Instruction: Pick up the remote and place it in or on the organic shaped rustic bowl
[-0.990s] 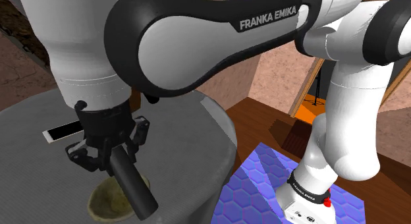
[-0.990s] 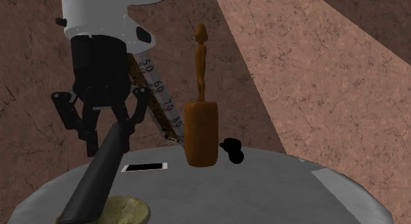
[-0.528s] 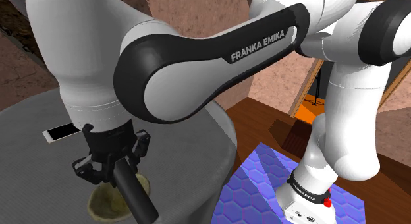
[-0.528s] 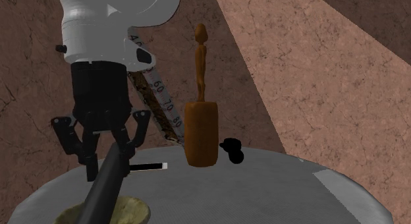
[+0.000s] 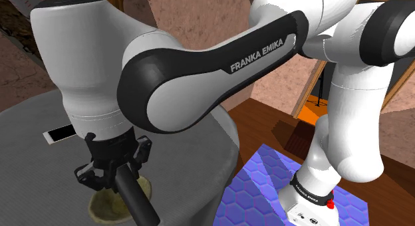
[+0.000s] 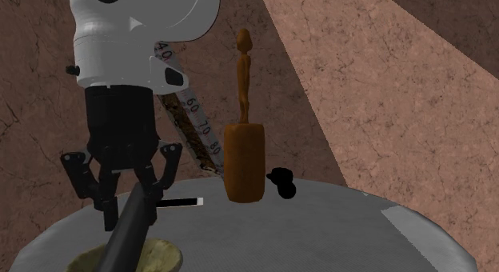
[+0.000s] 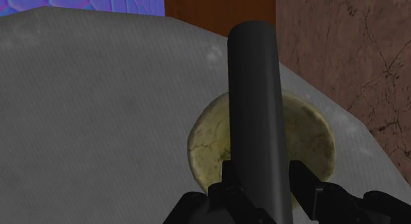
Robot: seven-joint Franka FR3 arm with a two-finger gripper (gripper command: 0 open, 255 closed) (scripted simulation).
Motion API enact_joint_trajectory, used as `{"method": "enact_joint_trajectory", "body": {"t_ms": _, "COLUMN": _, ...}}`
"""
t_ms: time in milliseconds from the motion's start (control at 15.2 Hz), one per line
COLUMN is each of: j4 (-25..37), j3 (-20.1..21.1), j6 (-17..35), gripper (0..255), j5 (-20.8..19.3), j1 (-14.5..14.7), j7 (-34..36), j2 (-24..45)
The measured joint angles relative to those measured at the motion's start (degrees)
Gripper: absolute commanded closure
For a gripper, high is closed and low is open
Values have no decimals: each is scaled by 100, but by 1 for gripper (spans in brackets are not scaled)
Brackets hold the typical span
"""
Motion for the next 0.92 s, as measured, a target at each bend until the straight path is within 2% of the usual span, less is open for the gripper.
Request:
{"method": "enact_joint_trajectory", "body": {"t_ms": 66, "j4": -1, "j3": 0, "j6": 1, "gripper": 0, "j5": 0, "j1": 0, "j7": 0, "j2": 0}}
{"method": "enact_joint_trajectory", "body": {"t_ms": 462, "j4": 0, "j3": 0, "j6": 1, "gripper": 0, "j5": 0, "j1": 0, "j7": 0, "j2": -1}}
{"method": "enact_joint_trajectory", "body": {"t_ms": 726, "j4": 461, "j3": 41, "j6": -519, "gripper": 0, "j5": 84, "j1": 22, "j7": -72, "j2": -89}}
{"method": "enact_joint_trajectory", "body": {"t_ms": 924, "j4": 569, "j3": 56, "j6": -653, "gripper": 0, "j5": 107, "j1": 35, "j7": -77, "j2": -116}}
